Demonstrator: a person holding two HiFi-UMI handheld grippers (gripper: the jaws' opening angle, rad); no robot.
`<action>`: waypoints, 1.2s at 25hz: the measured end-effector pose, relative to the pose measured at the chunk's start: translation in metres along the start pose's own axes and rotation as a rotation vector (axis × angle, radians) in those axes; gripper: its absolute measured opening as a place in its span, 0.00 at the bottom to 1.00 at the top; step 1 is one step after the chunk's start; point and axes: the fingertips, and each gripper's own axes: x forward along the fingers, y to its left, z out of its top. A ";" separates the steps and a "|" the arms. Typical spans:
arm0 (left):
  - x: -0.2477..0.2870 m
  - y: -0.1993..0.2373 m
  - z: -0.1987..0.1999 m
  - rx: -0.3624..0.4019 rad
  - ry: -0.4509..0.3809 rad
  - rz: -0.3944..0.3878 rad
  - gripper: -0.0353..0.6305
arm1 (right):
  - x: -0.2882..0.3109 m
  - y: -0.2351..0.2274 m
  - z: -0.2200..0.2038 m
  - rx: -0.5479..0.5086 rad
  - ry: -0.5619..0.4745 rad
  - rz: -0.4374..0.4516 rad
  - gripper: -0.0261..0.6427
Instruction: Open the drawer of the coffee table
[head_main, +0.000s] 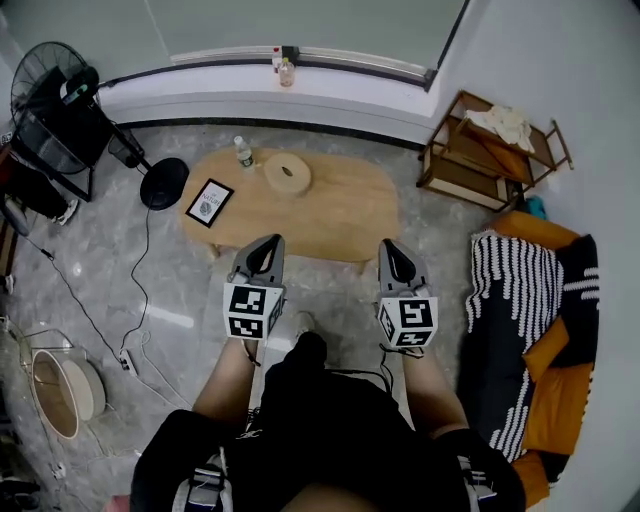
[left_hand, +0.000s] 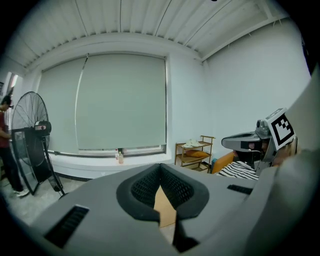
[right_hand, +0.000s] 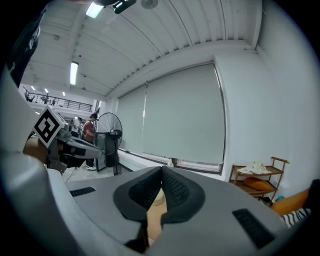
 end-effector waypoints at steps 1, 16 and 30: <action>-0.003 -0.006 -0.008 -0.004 0.010 0.001 0.08 | -0.006 -0.005 -0.009 0.008 0.008 -0.012 0.06; 0.013 -0.002 -0.139 -0.046 0.109 0.068 0.08 | 0.007 -0.059 -0.167 0.070 0.129 -0.074 0.06; 0.146 0.072 -0.450 0.045 0.082 0.134 0.08 | 0.107 -0.109 -0.481 0.091 0.053 -0.138 0.06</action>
